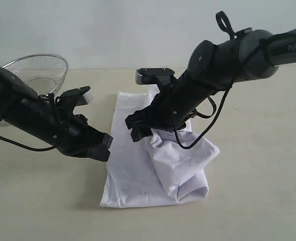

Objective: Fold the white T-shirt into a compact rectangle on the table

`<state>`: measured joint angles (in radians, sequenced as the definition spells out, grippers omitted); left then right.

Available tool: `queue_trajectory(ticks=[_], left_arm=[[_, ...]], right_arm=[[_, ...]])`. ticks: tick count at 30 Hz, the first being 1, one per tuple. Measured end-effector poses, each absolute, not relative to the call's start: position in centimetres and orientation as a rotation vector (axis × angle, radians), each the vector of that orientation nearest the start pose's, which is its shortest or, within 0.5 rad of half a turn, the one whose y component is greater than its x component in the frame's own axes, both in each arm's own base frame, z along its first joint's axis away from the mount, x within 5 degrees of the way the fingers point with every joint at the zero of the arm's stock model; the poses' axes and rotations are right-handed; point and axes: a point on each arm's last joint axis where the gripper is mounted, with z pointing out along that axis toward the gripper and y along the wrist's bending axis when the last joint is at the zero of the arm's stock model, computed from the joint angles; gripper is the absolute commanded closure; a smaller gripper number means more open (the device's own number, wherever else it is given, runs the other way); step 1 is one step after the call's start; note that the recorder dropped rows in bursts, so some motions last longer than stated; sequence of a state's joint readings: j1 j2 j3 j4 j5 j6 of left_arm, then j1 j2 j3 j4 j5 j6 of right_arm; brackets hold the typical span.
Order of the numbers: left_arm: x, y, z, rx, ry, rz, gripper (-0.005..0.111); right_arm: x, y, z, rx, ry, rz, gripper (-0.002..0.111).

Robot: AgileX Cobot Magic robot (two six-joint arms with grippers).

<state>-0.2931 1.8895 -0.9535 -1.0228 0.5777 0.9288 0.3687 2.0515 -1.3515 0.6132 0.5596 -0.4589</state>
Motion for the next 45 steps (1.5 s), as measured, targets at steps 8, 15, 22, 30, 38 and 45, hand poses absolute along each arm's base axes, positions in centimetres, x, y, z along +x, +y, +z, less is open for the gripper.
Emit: queue_trajectory(ticks=[8,15,22,30,38,45], left_arm=[[31.2,-13.9,13.1,0.515,2.685,-0.753,0.102],[31.2,-13.9,13.1,0.515,2.685,-0.753,0.102],[31.2,-13.9,13.1,0.520,2.683,-0.752,0.102],[31.2,-13.9,13.1,0.522,2.683,-0.752,0.102],[31.2,-13.9,13.1,0.524,2.682,-0.751,0.102],[31.2,-13.9,13.1,0.524,2.682,-0.751,0.102]], right_arm=[[38.3,17.7,18.5,-0.560,2.638,0.519,0.037],[37.7,13.8,23.7,-0.461,2.617,0.109,0.057],[37.1,6.4,25.3,-0.254,2.748,-0.407,0.107],[35.4,3.2,22.9,-0.193,2.922,-0.487,0.107],[32.9,6.1,17.1,-0.251,2.957,0.054,0.107],[33.1,8.0,16.0,-0.249,2.883,0.362,0.107]])
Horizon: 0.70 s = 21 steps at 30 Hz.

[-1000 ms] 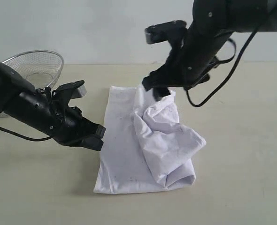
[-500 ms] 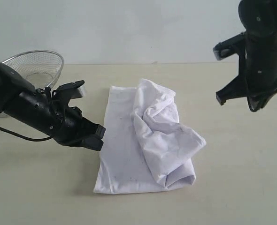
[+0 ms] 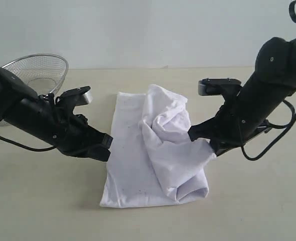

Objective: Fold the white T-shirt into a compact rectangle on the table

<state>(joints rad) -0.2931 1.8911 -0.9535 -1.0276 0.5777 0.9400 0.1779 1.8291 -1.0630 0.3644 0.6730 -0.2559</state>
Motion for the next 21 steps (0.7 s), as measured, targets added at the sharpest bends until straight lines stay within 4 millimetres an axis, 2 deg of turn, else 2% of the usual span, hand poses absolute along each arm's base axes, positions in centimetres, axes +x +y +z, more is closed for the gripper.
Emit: queue_trajectory(ticks=[4,7,12,16,21], left_arm=[[31.2,-13.6,13.1,0.552,2.678,-0.726,0.102],[31.5,-12.7,14.3,0.537,2.643,-0.699,0.102],[31.7,-11.6,16.2,0.494,2.599,-0.676,0.102],[31.5,-11.5,16.3,0.493,2.616,-0.659,0.102],[31.5,-11.4,16.2,0.488,2.629,-0.646,0.102]], right_arm=[[33.1,8.9,15.5,-0.288,2.873,0.509,0.107],[33.0,9.5,15.7,-0.309,2.857,0.598,0.107],[32.5,11.3,15.7,-0.390,2.844,0.620,0.107],[31.9,13.5,15.8,-0.478,2.820,0.618,0.107],[31.8,16.6,16.7,-0.578,2.734,0.618,0.107]])
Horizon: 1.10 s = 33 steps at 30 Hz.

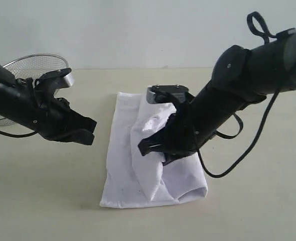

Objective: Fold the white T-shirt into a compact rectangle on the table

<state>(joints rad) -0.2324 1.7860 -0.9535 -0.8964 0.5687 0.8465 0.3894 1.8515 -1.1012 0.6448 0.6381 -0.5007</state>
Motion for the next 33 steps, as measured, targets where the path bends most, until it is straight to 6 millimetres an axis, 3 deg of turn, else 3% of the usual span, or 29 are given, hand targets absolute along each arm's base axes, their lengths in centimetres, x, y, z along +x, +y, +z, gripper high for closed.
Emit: queue_trajectory(ticks=[8,20,23,27,31,33], left_arm=[[31.1,-10.7,16.6,0.510,2.671,-0.550,0.102],[30.0,-10.0,20.2,0.496,2.593,-0.466,0.102],[29.9,-9.9,20.5,0.493,2.582,-0.465,0.102],[29.9,-9.9,20.6,0.487,2.578,-0.463,0.102],[30.0,-9.8,20.7,0.475,2.568,-0.460,0.102],[30.0,-9.8,20.7,0.473,2.562,-0.454,0.102]], right_arm=[[32.1,20.2,18.9,-0.683,2.608,0.646,0.109],[32.7,20.8,16.2,-0.731,2.668,0.647,0.109],[32.4,23.2,14.4,-0.847,2.688,0.662,0.109],[31.6,26.3,15.6,-1.022,2.622,0.711,0.109],[32.5,24.1,17.7,-1.054,2.688,0.597,0.109],[33.7,21.3,20.2,-0.948,2.681,0.459,0.109]])
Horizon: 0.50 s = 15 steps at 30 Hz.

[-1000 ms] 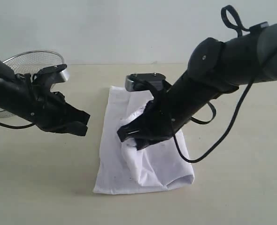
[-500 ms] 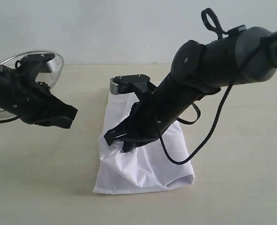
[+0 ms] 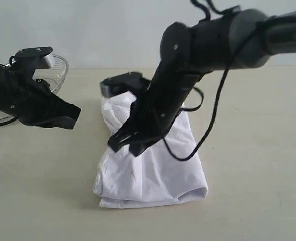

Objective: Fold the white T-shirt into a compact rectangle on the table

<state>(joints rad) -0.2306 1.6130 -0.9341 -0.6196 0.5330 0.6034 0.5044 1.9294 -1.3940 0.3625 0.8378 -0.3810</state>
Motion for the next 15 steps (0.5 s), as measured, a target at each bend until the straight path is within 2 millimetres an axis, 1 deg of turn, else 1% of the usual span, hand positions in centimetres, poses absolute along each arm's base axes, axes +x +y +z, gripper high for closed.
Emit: queue_trajectory(ticks=[1,2,3,5,8,10,11,15], left_arm=[[30.1,-9.8,20.7,0.464,2.561,-0.461,0.102],[30.1,-9.9,20.7,0.453,2.560,-0.469,0.102],[30.2,-10.0,20.5,0.439,2.564,-0.483,0.102],[30.3,-10.1,19.9,0.426,2.580,-0.503,0.102],[30.7,-10.4,18.5,0.421,2.613,-0.544,0.102],[30.9,-10.8,17.4,0.421,2.633,-0.591,0.102],[31.0,-11.0,16.7,0.449,2.640,-0.624,0.102],[31.2,-11.9,15.3,0.478,2.620,-0.752,0.102]], right_arm=[[34.5,19.5,21.5,-0.881,2.658,0.391,0.109],[35.0,18.5,21.9,-0.843,2.650,0.359,0.109],[35.9,16.8,22.2,-0.781,2.642,0.324,0.109],[36.7,15.4,21.9,-0.733,2.650,0.299,0.109],[38.1,14.2,20.3,-0.694,2.647,0.266,0.109],[38.9,13.8,19.1,-0.677,2.642,0.250,0.109],[39.2,13.6,18.6,-0.673,2.641,0.243,0.109],[40.6,13.9,17.2,-0.667,2.644,0.243,0.109]])
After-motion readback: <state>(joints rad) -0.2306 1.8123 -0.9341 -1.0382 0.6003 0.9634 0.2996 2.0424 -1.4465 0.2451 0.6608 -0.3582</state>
